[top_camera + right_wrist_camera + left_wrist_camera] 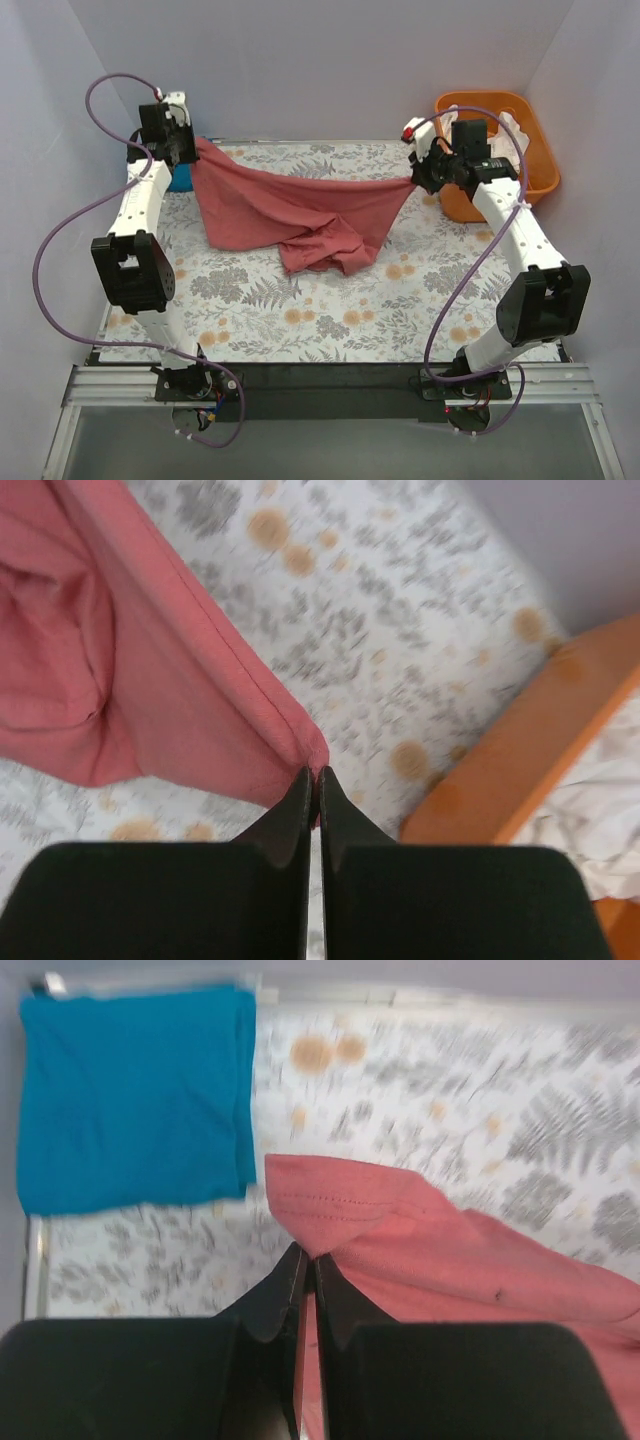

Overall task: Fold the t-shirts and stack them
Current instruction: Flatten the tshirt out

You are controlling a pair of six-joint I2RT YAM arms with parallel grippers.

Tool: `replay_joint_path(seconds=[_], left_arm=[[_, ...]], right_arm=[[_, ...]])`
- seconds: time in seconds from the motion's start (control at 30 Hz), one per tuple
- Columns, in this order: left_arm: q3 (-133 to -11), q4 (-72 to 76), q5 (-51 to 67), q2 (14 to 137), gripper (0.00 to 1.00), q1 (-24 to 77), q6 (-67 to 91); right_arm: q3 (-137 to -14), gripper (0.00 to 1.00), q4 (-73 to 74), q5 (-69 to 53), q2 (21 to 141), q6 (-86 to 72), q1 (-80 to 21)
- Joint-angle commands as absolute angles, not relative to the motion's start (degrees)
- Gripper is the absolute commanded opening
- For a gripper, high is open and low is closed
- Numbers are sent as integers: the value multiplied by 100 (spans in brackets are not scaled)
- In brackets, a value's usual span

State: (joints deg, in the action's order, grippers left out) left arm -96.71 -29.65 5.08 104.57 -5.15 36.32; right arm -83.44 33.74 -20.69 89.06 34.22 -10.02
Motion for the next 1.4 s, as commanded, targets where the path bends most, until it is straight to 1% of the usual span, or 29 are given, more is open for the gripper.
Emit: replay_joint_path(seconds=[0.0, 0.13, 0.27, 0.33, 0.37, 0.4, 0.5, 0.53, 0.63, 0.73, 0.9, 1.07, 1.23, 1.27, 1.37], left_arm=[[-10712, -2549, 966, 10204, 0, -659, 3472], [-11600, -2242, 1133, 10222, 0, -747, 3516], [-12032, -1821, 1213, 10055, 0, -756, 3516], [-11849, -1627, 1283, 9740, 0, -765, 3559], [-11639, -1278, 1274, 9599, 0, -765, 3603], [-11193, -1074, 1257, 9197, 0, -765, 3682], [-10444, -161, 1205, 8545, 0, -765, 3700], [-10032, 286, 1152, 8134, 0, -765, 3639], [-9521, 877, 949, 7430, 0, -773, 3499], [-9352, 1002, 836, 7015, 0, -774, 3437], [-9132, 1204, 545, 6259, 0, -774, 3270], [-8992, 1441, 203, 5661, 0, -782, 2998], [-8789, 1468, 79, 4914, 0, -774, 2321], [-8780, 1433, -104, 4852, 0, -773, 2199], [-8710, 1214, -167, 4553, 0, -774, 1811]], right_arm=[[-9227, 1, 2225, -1873, 8894, 2708, -826], [-9755, 1, 1400, -1600, 8772, 2435, -765], [-9844, 1, 645, -1197, 8482, 2312, -721], [-9800, 1, 353, -1082, 8254, 2268, -703], [-9730, 1, 151, -1003, 8149, 2250, -712], [-9555, 1, -286, -845, 7921, 2189, -703], [-9186, 1, -938, -616, 7455, 2171, -703], [-9150, 1, -1001, -580, 7340, 2171, -712], [-8957, 1, -1247, -413, 6857, 2197, -712], [-8746, 1, -1554, -220, 6338, 2302, -703], [-8763, 1, -1810, 122, 5671, 2723, -712], [-8833, 1, -1986, 97, 5116, 3111, -703], [-8859, 1, -1995, 44, 4580, 3278, -703], [-8842, 1, -1995, 44, 4440, 3287, -712], [-8544, 1, -1986, -324, 4194, 3453, -703]])
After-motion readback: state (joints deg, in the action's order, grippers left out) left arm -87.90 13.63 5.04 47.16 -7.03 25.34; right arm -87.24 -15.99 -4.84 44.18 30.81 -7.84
